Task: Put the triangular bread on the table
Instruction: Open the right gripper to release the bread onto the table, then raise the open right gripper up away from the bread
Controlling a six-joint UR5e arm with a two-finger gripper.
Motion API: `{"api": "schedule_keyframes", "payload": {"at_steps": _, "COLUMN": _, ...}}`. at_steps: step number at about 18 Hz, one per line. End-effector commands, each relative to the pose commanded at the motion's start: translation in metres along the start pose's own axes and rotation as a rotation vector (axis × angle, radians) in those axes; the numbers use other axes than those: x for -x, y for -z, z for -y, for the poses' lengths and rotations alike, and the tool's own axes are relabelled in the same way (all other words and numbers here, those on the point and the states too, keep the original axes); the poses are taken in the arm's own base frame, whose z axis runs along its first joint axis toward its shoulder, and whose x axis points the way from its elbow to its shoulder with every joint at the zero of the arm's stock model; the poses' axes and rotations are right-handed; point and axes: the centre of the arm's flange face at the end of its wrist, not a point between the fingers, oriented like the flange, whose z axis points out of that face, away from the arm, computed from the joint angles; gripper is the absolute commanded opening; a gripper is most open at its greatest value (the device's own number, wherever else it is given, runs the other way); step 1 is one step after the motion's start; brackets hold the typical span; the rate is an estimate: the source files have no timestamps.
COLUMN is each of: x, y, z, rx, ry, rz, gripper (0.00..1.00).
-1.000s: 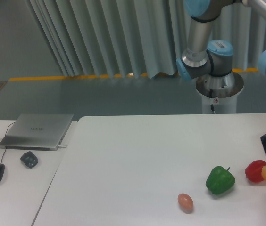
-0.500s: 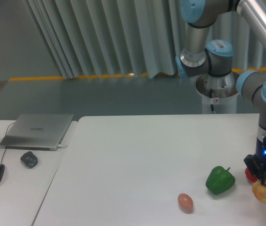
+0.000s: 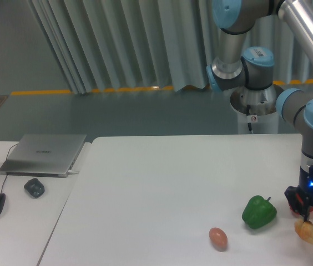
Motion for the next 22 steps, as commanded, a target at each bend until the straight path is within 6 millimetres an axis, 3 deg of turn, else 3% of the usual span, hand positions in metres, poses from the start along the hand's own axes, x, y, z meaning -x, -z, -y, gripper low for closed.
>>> {"api": "schedule_keyframes", "payload": {"at_steps": 10, "x": -0.004, "y": -0.001, "z": 0.001, "rx": 0.002, "ry": -0.02, "rz": 0.005, "gripper": 1.0}}
{"api": "schedule_keyframes", "payload": {"at_steps": 17, "x": -0.003, "y": -0.004, "z": -0.016, "rx": 0.118, "ry": -0.203, "rz": 0.062, "gripper": 1.0}}
{"api": "schedule_keyframes", "payload": {"at_steps": 22, "x": -0.004, "y": 0.025, "z": -0.025, "rx": 0.136, "ry": -0.409, "rz": 0.038, "gripper": 1.0}}
